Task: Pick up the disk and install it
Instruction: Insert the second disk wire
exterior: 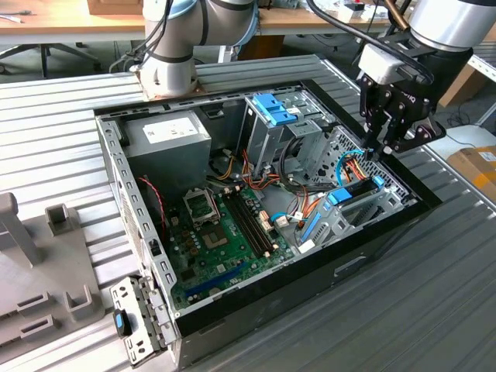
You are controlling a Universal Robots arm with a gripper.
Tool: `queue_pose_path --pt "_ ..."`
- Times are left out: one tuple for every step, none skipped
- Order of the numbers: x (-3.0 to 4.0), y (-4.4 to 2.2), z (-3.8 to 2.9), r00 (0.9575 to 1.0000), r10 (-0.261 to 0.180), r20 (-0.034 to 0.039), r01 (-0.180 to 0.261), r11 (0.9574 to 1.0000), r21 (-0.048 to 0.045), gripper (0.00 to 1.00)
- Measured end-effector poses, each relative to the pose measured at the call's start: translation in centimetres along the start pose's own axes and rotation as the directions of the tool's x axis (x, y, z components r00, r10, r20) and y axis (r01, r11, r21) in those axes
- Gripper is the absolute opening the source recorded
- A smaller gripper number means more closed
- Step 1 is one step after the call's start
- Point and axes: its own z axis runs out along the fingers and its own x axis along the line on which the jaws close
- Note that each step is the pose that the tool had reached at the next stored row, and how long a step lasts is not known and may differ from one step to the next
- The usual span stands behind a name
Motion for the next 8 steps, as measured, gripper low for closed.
queue_pose_path --pt "0.0 0.0 0.01 1.0 0.0 0.0001 0.0 1.0 -0.0002 0.36" --pt "-0.01 -0.01 0.01 1.0 0.0 -0.0003 0.0 1.0 -0.0037 0.36" --pt "-0.01 -0.05 0.01 1.0 0.0 -0.0015 0.0 0.9999 -0.0113 0.36" --pt "-0.01 -0.08 0.0 1.0 -0.001 -0.0034 0.0 0.9999 -0.0162 0.36" --pt "-0.01 -0.15 0.0 1.0 -0.001 -0.007 0.001 0.9997 -0.0262 0.36" --pt "-0.02 -0.18 0.01 1.0 -0.001 -0.0072 0.001 0.9995 -0.0305 0.36" --pt "-0.02 -0.17 0.01 1.0 -0.001 -0.0074 0.001 0.9995 -0.0309 0.36" --pt "-0.02 -0.18 0.01 1.0 -0.001 -0.0074 0.001 0.9995 -0.0313 0.36"
